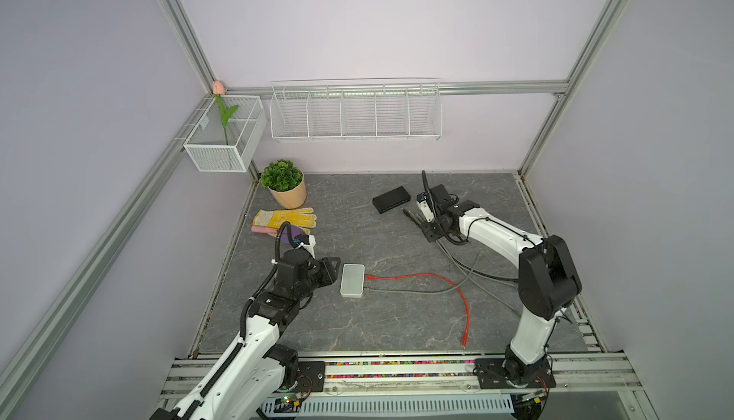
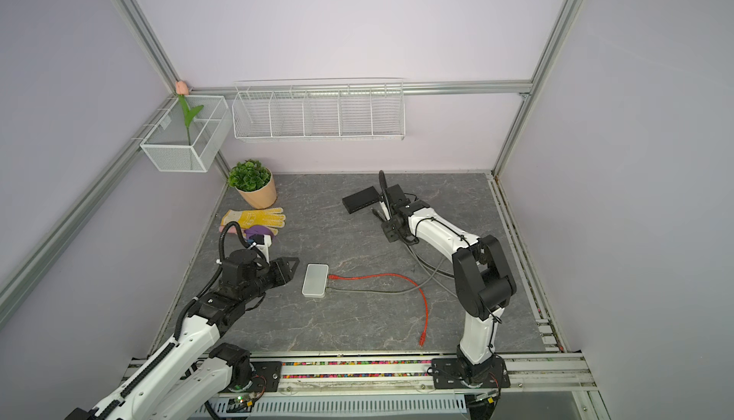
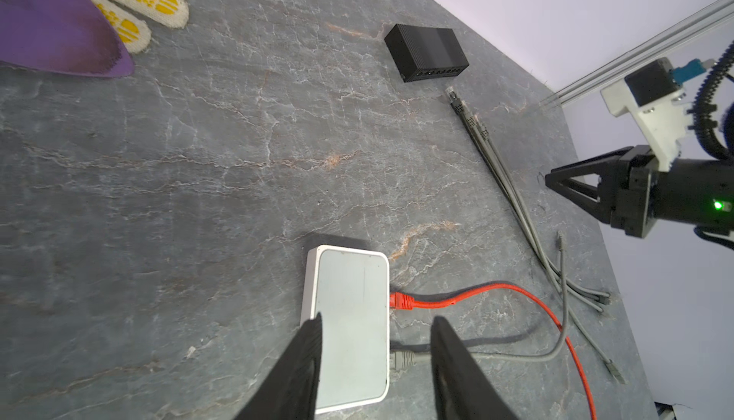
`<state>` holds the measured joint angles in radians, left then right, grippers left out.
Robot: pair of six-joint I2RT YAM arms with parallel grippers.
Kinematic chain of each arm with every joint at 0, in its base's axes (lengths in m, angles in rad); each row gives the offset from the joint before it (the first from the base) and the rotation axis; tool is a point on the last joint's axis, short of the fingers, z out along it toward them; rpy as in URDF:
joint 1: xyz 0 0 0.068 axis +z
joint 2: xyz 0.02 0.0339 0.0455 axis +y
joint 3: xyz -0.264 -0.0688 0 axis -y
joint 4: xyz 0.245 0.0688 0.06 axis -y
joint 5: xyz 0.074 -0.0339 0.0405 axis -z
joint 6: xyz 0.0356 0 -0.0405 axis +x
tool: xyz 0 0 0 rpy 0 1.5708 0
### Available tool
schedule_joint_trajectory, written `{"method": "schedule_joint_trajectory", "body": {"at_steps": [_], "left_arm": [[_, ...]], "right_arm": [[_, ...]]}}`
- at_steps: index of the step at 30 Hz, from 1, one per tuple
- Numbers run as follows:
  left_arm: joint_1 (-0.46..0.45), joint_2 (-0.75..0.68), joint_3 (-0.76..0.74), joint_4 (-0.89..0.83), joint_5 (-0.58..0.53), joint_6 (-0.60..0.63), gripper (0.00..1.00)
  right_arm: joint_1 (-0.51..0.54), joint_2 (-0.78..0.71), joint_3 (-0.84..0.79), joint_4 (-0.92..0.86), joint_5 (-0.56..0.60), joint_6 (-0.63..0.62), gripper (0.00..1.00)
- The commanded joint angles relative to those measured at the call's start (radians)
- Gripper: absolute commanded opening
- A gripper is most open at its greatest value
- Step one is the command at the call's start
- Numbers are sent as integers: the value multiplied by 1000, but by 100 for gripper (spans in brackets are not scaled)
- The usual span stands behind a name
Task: Insert the plug into the switch port
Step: 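Move the right gripper to the loose grey cables and grasp one, then lift the grey cable with the right gripper, plug end pointing up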
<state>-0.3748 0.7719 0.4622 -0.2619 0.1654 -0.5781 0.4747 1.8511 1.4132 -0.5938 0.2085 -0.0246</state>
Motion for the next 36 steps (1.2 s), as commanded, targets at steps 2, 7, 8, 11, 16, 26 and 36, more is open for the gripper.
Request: {"method": "schedule_joint_trajectory", "body": {"at_steps": [2,7,8,11,16,26,36], "left_arm": [[4,-13,11,-53,13,8,45],[4,-12,3,-27,36,-2,45],[4,-10,3,-25,38,-2,45],[4,-8,1,-23,37,-1,44],[4,-8,-4,-21,33,1,45],[5,-9,-2,-19,43,1,44],[5,-86,-6,60,174,13,45]], "right_arm": [[-42,77,9,-50,-42,-16,25],[-71,139,24,-46,-73,-20,25],[-73,146,24,-43,-73,-20,25],[-77,165,24,-37,-64,-19,25],[-81,169,17,-28,-65,-17,15],[-82,180,21,-46,-94,-22,11],[-60,18,21,-72,-39,-39,6]]}}
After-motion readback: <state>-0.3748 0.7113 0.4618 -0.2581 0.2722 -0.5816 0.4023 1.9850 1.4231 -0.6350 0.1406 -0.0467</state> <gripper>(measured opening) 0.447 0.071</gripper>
